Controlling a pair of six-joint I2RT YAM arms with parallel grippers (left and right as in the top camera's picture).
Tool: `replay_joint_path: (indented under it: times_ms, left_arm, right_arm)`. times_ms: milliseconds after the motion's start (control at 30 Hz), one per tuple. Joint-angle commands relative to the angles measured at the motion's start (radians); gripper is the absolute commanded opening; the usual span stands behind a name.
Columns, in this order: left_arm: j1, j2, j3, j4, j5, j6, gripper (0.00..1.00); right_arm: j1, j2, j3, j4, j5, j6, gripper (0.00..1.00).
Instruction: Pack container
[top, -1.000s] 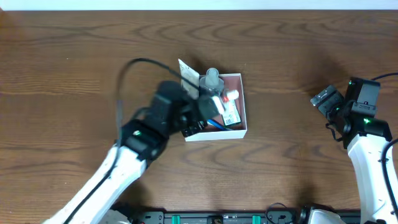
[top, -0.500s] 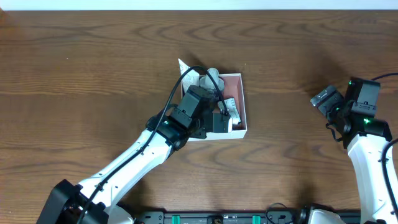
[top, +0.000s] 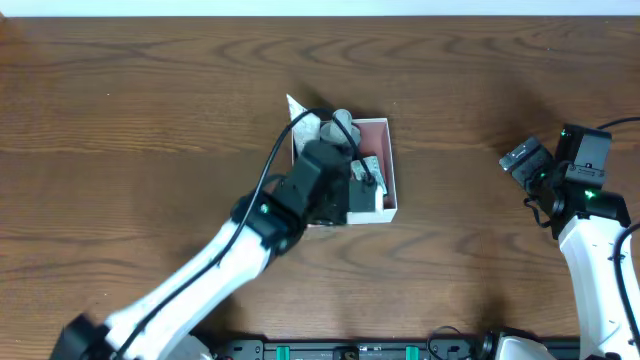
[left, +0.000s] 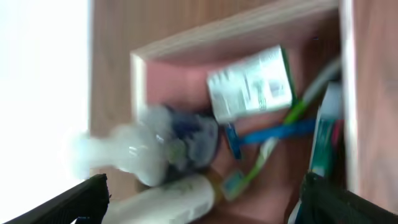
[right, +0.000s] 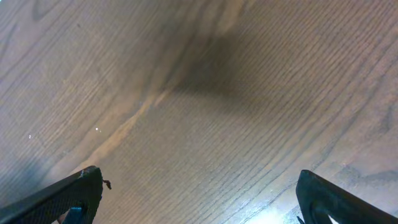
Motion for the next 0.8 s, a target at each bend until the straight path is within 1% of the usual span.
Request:
replay_joint_path:
  times_ms: [0,100,167,200,233,267,300,333,400,433,500,667,700,767]
  left_arm:
    - [-0.092,-0.138,0.004,-0.011,-0.002,-0.130,0.98]
    - [-0.164,-0.253,0.004,-0.018,-0.022,-0.206,0.98]
    - [-0.188,-0.331,0.004,-0.019,-0.103,-0.290,0.98]
    - [-0.188,-0.371,0.004,-0.019,-0.172,-0.360,0.98]
    - [-0.185,-0.402,0.004,-0.019,-0.253,-0.439,0.98]
    - [-0.178,-0.436,0.004,-0.019,-0.375,-0.552,0.98]
    - [-0.168,-0.464,0.004,-0.023,-0.502,-0.671,0.98]
    - [-0.154,-0.496,0.004,-0.040,-0.661,-0.818,0.98]
    - [-0.115,-0.552,0.004,-0.097,-0.904,-1.047,0.98]
    - [-0.093,-0.574,0.004,-0.123,-0.955,-1.103,0.98]
    - [-0.037,-0.617,0.004,-0.163,-0.956,-1.128,0.98]
    - [0.097,-0.642,0.004,-0.196,-0.894,-1.128,0.98]
    - [0.129,-0.639,0.003,-0.200,-0.866,-1.128,0.98]
    - [0.209,-0.626,0.003,-0.202,-0.757,-1.128,0.98]
  right_arm:
    - [-0.007,-0.003,0.012,-0.001,0.011,0.010,0.99]
    - [-0.007,-0.003,0.012,-0.002,0.011,0.010,0.99]
    - [-0.007,-0.003,0.012,-0.002,0.011,0.010,0.99]
    - [-0.007,-0.003,0.012,-0.001,0.011,0.010,0.99]
    - [-0.007,-0.003,0.012,-0.002,0.011,0.010,0.99]
    - [-0.007,-0.003,0.012,-0.002,0.011,0.010,0.99]
    - [-0.007,-0.003,0.012,-0.002,0.011,0.010,0.99]
    - [-0.007,-0.003,0.012,-0.002,0.011,0.010,0.99]
    - [-0.007,-0.003,0.012,-0.002,0.011,0.010,0.99]
    - [-0.007,-0.003,0.012,-0.002,0.011,0.010,0.99]
    - [-0.007,-0.003,0.012,-0.002,0.011,0.010,0.99]
    - [-0.007,-0.003,0.012,-0.002,0.011,0.010,0.99]
    - [-0.007,-0.003,0.012,-0.002,0.011,0.010,0.99]
    - [-0.007,-0.003,0.012,-0.002,0.011,0.010,0.99]
